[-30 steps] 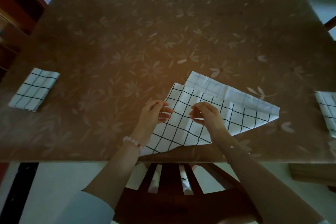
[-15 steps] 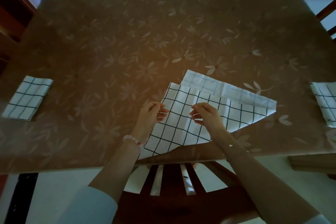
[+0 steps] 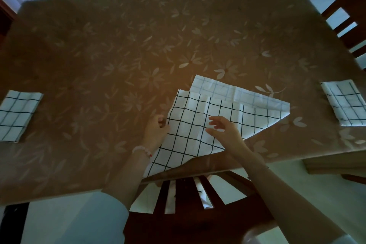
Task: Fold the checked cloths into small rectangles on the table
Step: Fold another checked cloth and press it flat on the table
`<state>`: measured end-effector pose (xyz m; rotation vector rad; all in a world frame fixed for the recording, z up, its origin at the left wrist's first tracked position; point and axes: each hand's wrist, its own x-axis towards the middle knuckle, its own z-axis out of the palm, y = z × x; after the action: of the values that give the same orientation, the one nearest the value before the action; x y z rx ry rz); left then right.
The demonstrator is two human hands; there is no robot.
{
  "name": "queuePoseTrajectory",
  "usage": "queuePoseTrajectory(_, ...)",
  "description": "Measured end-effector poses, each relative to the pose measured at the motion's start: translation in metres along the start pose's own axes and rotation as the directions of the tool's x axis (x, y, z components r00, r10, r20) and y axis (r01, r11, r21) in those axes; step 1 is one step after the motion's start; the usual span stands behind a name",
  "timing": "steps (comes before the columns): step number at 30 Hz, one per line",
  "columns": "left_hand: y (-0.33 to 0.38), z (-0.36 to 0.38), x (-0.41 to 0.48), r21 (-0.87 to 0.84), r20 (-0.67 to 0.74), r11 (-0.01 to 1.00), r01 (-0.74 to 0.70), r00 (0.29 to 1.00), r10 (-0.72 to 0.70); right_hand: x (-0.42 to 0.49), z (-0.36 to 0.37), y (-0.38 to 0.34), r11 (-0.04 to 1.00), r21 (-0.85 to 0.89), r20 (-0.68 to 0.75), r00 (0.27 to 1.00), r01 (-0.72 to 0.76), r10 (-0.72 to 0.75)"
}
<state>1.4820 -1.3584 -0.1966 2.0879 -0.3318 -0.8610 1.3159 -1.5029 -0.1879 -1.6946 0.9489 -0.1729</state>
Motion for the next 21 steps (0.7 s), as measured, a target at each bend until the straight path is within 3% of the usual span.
queuePoseTrajectory(7,-0.007,0.004,0.008,0.029,0.043,0.999,-0.022,0.999,0.02,-0.002,-0.001,0.012,0.998,-0.057,0.008,1.0,-0.015,0.015)
queuePoseTrajectory(13,-0.005,0.01,0.005,-0.065,0.057,0.998,-0.022,0.998,0.025,-0.002,-0.002,0.016,0.995,-0.098,0.006,1.0,-0.008,0.009)
queuePoseTrajectory(21,-0.004,0.01,0.012,-0.074,0.003,0.997,-0.029,1.0,0.029,0.0,0.002,0.018,0.991,-0.135,0.031,0.999,0.015,-0.011)
